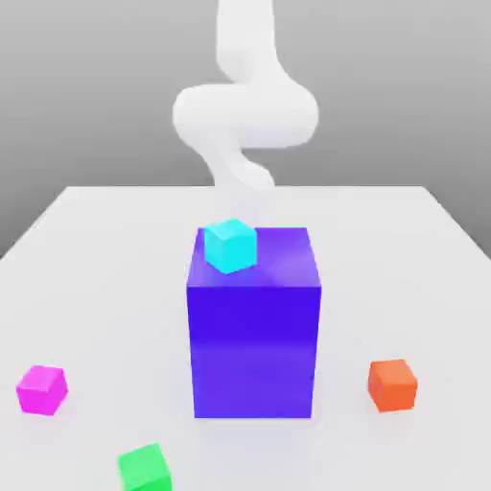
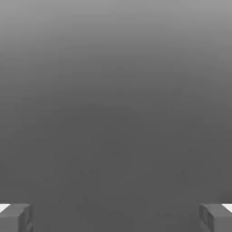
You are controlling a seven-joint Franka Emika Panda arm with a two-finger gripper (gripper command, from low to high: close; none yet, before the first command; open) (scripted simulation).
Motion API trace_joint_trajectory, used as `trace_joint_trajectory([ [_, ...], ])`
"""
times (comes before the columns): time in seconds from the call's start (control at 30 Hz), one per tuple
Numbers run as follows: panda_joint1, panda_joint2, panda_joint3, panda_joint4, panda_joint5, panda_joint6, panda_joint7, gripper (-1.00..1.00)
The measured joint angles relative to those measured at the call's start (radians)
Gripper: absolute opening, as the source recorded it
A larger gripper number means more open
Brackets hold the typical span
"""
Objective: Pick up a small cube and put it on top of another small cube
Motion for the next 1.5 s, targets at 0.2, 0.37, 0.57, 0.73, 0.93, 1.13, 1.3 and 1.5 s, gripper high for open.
trace_joint_trajectory([
  [0.2, -0.144, 0.224, -0.01, -0.055, -0.004, 0.102, 0.226, 0.0],
  [0.37, -0.246, 0.405, -0.034, -0.099, -0.012, 0.184, 0.413, 0.0],
  [0.57, -0.349, 0.622, -0.089, -0.152, -0.008, 0.282, 0.626, 0.0],
  [0.73, -0.436, 0.805, -0.129, -0.197, 0.034, 0.364, 0.777, 0.0],
  [0.93, -0.491, 1.024, -0.122, -0.202, 0.129, 0.496, 0.821, 0.0],
  [1.13, -0.518, 1.116, -0.089, -0.184, 0.157, 0.569, 0.801, -1.0],
  [1.3, -0.512, 1.087, -0.098, -0.19, 0.148, 0.547, 0.809, -1.0],
  [1.5, -0.466, 0.927, -0.109, -0.204, 0.066, 0.402, 0.809, -1.0],
])
